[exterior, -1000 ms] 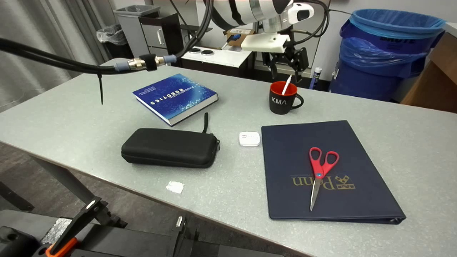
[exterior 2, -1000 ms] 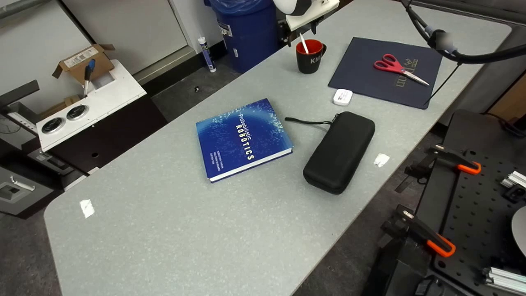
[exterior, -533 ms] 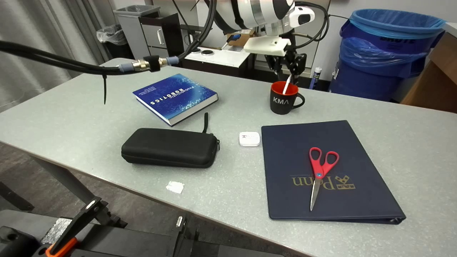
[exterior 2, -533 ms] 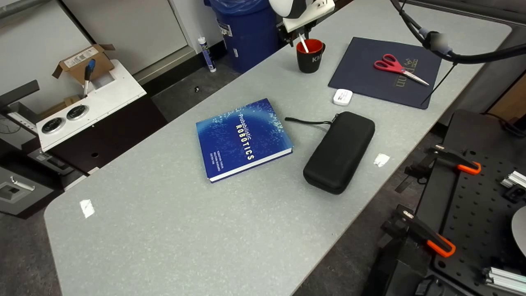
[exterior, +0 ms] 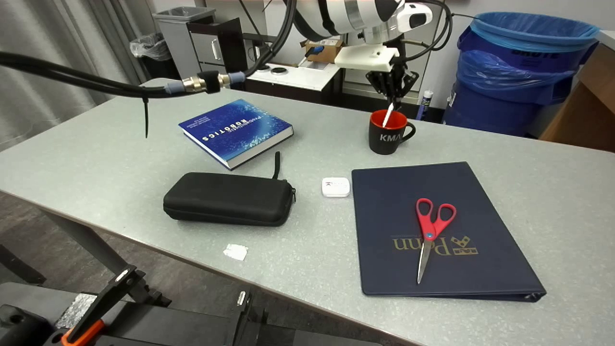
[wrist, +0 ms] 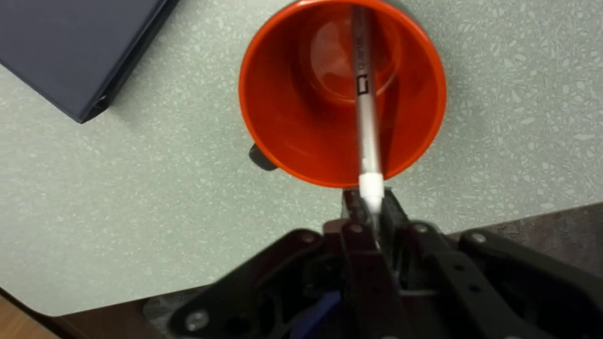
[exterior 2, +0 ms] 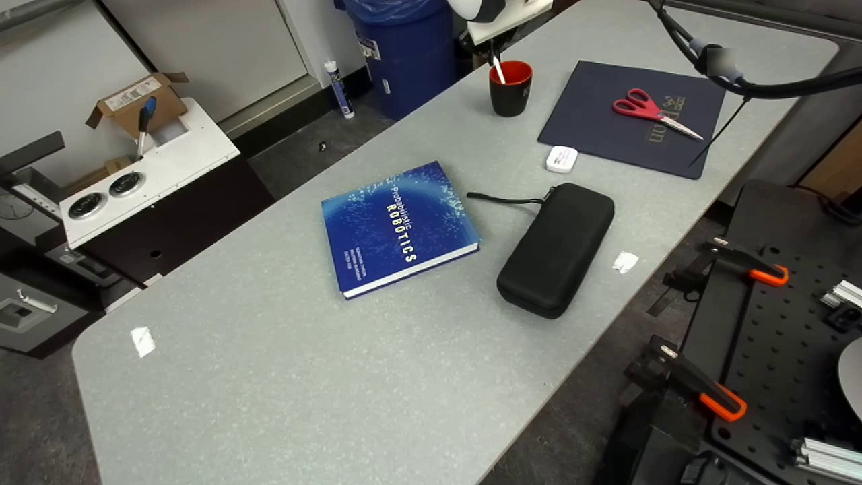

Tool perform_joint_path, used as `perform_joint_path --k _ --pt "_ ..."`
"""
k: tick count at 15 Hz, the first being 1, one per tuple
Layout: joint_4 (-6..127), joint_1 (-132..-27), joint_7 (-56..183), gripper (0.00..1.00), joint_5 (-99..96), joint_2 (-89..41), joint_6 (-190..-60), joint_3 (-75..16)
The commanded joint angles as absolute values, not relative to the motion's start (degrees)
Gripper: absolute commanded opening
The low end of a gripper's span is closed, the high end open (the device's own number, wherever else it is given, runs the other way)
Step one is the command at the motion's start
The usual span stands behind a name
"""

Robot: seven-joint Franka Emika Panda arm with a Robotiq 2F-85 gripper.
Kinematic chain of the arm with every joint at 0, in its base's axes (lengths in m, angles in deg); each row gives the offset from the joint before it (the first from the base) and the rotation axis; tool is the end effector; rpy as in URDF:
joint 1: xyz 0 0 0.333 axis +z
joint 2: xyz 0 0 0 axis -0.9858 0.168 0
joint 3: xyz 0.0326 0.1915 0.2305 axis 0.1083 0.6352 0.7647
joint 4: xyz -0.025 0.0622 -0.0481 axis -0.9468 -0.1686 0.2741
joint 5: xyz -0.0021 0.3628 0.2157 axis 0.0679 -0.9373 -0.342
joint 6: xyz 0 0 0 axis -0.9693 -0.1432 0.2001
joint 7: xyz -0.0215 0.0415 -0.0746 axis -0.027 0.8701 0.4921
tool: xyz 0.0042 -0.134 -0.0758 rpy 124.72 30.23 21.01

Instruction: Take the marker out of the cup and put it on the table

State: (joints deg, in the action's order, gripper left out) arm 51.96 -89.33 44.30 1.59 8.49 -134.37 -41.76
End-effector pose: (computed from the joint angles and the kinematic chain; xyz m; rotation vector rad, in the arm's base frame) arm 0.7018 -0.3048 0.1404 2.6897 -0.9188 0.3220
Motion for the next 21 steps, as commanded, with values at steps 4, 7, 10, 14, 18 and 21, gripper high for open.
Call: perform_joint_path --k 4,7,10,14,18,21 --pt "62.09 -86.78 44.00 0.03 2.19 -0.79 -136.35 -44.43" --pt "70.79 -84.21 44.86 0.03 5.07 -8.85 -139.61 -46.10" --pt "76.51 -81.52 45.20 0.03 9.26 -14.74 -140.05 -46.61" --pt "75.76 -80.83 48.00 0.03 9.34 -14.93 -136.64 -42.21" --pt "67.92 -79.82 47.01 0.03 8.70 -6.31 -131.76 -40.21" --pt "62.03 -80.10 48.48 0.03 8.09 -0.09 -127.09 -38.74"
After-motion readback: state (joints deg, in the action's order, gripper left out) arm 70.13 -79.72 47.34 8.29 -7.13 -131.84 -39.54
